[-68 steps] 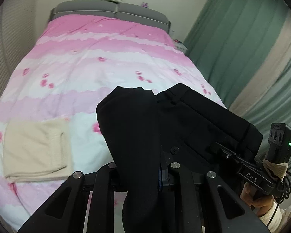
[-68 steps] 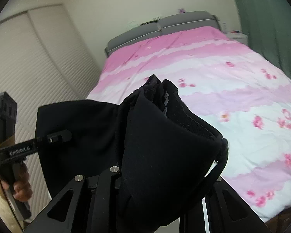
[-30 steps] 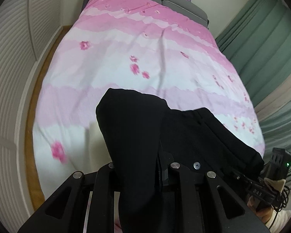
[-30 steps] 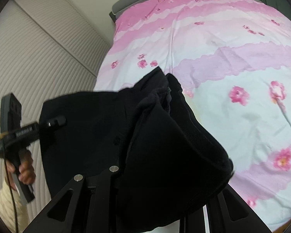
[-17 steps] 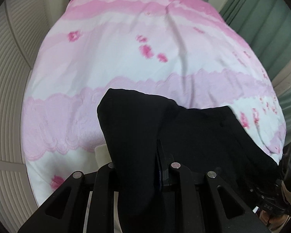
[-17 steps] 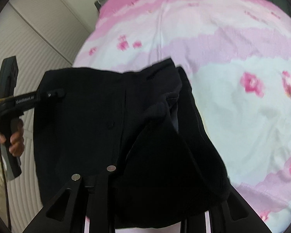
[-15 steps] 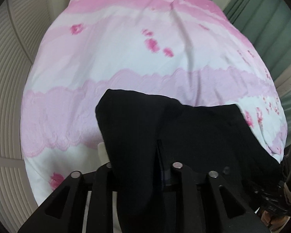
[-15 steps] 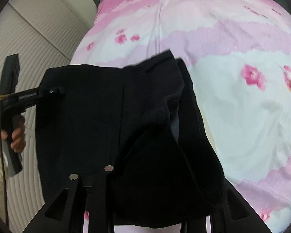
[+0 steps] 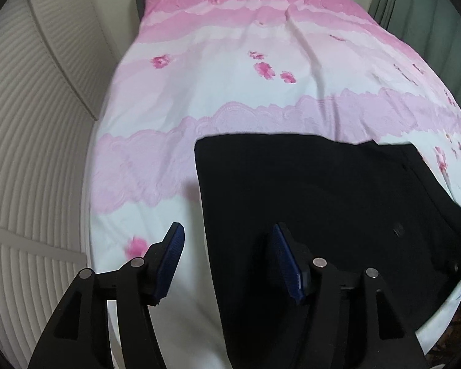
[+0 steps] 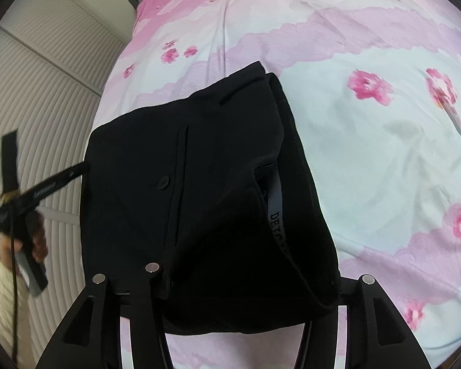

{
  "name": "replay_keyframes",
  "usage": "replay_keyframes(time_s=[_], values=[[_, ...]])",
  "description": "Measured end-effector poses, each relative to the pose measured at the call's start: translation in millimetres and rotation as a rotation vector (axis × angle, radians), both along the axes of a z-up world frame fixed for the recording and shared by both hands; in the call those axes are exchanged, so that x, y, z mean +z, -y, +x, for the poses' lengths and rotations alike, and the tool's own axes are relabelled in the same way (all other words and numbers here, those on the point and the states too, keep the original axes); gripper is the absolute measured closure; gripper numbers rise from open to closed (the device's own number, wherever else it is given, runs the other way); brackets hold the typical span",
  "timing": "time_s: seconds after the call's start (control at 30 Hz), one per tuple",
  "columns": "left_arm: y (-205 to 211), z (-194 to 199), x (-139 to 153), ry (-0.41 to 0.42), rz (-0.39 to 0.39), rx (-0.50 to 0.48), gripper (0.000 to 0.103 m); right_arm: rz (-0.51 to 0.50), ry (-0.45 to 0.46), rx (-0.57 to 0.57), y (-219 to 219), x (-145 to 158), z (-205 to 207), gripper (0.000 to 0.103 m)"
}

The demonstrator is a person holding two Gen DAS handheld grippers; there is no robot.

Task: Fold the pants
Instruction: 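Lower the trousers onto the beige cloth and open both grippers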

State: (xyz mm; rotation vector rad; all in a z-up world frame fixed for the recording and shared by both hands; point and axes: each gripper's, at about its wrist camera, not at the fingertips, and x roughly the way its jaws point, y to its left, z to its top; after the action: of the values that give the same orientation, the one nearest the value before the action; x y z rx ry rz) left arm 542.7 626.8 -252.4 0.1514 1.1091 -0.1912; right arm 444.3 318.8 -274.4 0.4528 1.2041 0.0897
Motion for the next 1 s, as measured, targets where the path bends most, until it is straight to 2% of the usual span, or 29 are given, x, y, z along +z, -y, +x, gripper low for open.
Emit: replay_keyframes(time_s=[0.07, 0.13, 0.2, 0.27, 0.33, 0.37, 0.4, 0.43, 0.57, 0.7, 0.83, 1.0], values=[[2, -25, 5, 0.0, -0.026, 0.03, 0.042, 0.0, 0.003, 0.011, 5, 0, -2, 0.045], [8, -50, 7, -0.002, -0.045, 0.056, 0.042, -0.036, 0.044, 0.072, 2, 2, -2, 0.045], [18, -72, 10, 0.003, -0.02, 0.084, 0.042, -0.083, 0.061, 0.125, -2, 1, 1, 0.045], [32, -92, 14, 0.025, 0.008, 0.104, 0.042, -0.082, 0.042, 0.147, -1, -2, 4, 0.044], [52, -114, 22, 0.057, 0.032, 0.122, 0.037, -0.045, 0.048, 0.14, 6, 2, 1, 0.033], [60, -121, 25, 0.067, 0.034, 0.129, 0.036, -0.041, 0.059, 0.123, 10, 7, -2, 0.019], [70, -129, 28, 0.072, 0.025, 0.137, 0.036, -0.031, 0.074, 0.11, 15, 12, -5, 0.01], [80, -136, 32, 0.07, 0.01, 0.148, 0.036, -0.02, 0.097, 0.108, 19, 18, -8, 0.009], [113, -158, 50, 0.081, -0.024, 0.208, 0.036, -0.039, 0.12, 0.187, 33, 43, -19, 0.009], [159, -189, 81, 0.138, -0.039, 0.266, 0.036, -0.102, 0.171, 0.265, 54, 70, -44, 0.009], [209, -220, 113, 0.184, -0.018, 0.322, 0.03, -0.145, 0.267, 0.318, 95, 103, -79, 0.009], [281, -269, 151, 0.262, -0.06, 0.349, 0.02, -0.235, 0.371, 0.343, 169, 153, -127, 0.009]])
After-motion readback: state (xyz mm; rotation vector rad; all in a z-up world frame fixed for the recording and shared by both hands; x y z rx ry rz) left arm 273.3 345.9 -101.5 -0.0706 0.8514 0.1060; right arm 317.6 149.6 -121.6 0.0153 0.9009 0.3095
